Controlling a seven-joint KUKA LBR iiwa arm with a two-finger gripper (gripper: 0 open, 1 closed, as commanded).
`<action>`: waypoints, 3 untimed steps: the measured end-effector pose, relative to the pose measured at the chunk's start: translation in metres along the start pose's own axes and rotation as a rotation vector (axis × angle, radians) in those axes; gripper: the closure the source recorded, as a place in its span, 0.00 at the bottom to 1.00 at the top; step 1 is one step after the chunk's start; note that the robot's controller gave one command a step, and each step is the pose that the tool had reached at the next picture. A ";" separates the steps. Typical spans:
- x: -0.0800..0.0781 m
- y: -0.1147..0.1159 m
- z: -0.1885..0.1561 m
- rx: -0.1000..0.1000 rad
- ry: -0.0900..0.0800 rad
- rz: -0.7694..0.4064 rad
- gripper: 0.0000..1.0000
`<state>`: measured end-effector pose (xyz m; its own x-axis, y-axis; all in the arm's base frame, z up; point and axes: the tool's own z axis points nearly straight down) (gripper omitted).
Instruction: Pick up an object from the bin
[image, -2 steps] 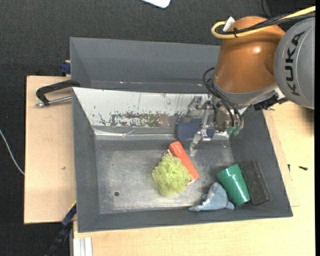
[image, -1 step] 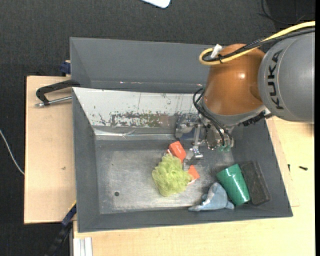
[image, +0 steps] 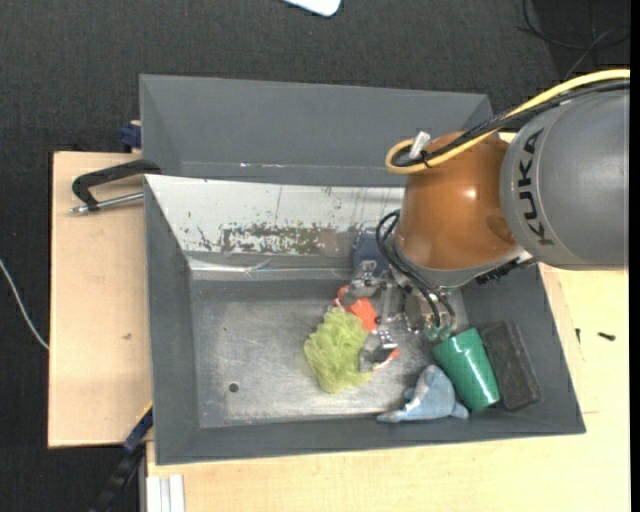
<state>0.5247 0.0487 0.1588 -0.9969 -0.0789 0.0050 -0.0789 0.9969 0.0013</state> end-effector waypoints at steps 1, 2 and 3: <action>-0.035 -0.004 0.009 0.001 -0.011 -0.269 0.00; -0.044 0.018 0.085 0.003 -0.009 -0.491 0.00; -0.083 0.014 0.083 0.003 -0.014 -0.599 1.00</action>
Offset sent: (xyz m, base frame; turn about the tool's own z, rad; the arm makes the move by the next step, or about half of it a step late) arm 0.0389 0.0234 -0.0888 -0.4939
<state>0.6061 0.0690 0.0756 -0.7786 -0.6274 -0.0091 -0.6274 0.7787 -0.0031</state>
